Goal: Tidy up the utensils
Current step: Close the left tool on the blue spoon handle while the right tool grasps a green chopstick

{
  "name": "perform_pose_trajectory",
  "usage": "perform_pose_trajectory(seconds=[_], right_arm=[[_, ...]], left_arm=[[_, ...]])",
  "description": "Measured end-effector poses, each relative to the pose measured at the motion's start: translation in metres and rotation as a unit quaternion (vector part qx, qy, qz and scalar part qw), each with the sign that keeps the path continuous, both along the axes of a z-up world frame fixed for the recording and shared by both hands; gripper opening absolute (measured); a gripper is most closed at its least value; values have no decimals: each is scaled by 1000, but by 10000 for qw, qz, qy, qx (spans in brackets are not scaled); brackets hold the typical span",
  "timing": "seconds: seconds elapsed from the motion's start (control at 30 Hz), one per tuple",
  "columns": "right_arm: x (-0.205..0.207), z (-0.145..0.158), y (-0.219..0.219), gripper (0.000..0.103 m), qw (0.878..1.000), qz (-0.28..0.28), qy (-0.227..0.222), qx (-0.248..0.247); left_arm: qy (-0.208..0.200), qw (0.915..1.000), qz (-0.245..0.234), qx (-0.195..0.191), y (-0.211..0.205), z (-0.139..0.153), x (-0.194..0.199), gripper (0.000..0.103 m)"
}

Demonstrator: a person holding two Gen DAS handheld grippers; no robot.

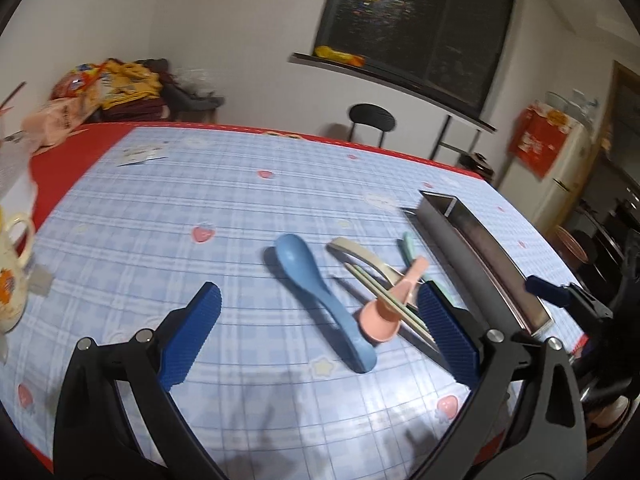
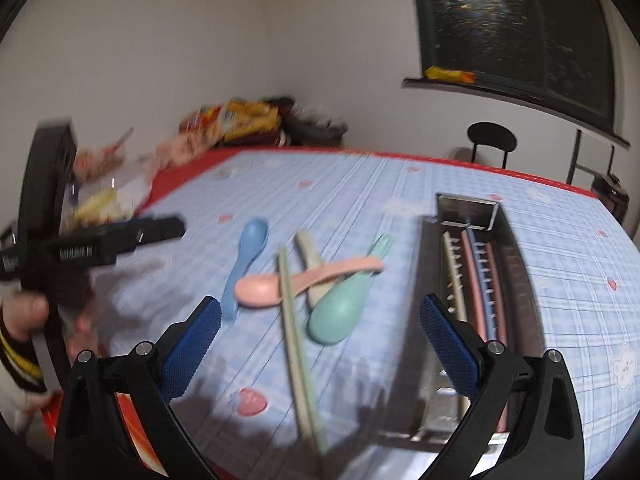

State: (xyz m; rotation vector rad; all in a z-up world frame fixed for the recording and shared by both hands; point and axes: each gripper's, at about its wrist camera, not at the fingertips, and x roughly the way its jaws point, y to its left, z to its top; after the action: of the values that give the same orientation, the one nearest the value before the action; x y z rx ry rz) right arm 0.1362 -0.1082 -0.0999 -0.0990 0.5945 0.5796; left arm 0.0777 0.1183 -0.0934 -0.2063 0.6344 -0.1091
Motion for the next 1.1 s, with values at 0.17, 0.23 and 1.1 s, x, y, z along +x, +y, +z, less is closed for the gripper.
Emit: perform_pose_trajectory(seconds=[0.17,0.23,1.1], right_arm=[[0,-8,16,68,9995,89,273,-140],[1,-10,19,51,9993,42,368,-84],[4,-41,55,11,9924,86,793,-933]], left_arm=[[214,9987,-352,-299,3,8,20,85],[244,9979,-533,-269,0,17,31,80],[978,9842,-854,-1203,7,-41,56,48]])
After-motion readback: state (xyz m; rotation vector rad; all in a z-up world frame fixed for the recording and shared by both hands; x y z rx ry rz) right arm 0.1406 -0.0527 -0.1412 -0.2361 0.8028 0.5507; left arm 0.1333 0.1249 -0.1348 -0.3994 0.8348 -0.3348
